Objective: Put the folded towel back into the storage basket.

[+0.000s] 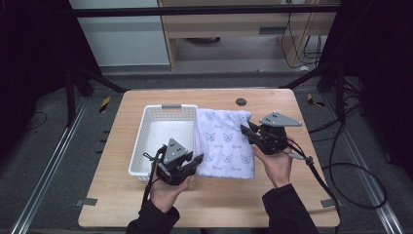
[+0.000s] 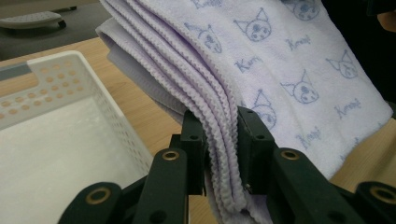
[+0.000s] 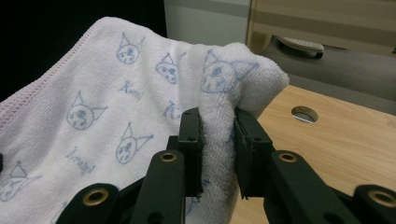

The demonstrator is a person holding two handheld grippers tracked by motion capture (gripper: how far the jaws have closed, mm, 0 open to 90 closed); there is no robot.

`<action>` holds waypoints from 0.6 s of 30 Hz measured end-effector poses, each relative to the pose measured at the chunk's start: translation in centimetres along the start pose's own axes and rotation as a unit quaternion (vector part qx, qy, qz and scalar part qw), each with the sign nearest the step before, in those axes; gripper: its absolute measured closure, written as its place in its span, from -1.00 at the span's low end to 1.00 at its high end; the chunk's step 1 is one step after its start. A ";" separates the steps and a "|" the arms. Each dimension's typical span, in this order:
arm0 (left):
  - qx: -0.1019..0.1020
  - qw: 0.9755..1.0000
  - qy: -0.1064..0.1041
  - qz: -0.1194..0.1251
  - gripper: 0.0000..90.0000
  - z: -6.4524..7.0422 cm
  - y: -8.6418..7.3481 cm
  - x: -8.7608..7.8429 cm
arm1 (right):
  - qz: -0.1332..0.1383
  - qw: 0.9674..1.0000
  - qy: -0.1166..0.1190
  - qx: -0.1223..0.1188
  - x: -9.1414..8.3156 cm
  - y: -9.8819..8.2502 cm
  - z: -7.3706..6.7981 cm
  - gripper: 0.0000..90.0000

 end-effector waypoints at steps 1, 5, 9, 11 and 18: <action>0.000 1.000 0.001 0.000 0.63 -0.1 0.0 -0.1 | -0.001 1.000 0.001 -0.003 0.2 0.1 -0.1 0.66; -0.004 1.000 0.004 0.004 0.63 -0.7 0.1 -0.5 | 0.001 1.000 0.003 -0.005 0.6 0.6 -0.5 0.66; -0.006 1.000 0.006 0.008 0.63 -1.4 0.3 -1.0 | 0.003 1.000 0.006 -0.007 1.0 1.3 -1.1 0.66; -0.006 1.000 0.008 0.009 0.63 -1.7 0.3 -1.2 | 0.004 1.000 0.006 -0.009 1.1 1.4 -1.2 0.66; -0.014 1.000 0.012 0.020 0.63 -2.8 0.5 -2.2 | 0.007 1.000 0.009 -0.017 1.9 2.6 -2.2 0.66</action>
Point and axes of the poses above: each handheld gripper's, and its own axes: x roughly forward along the jaws, y roughly out of its top, z roughly to its right, the point moved 6 cm from there along x, roughly forward along the jaws, and after that the axes turned 6 degrees about -x, right-handed, at the moved point
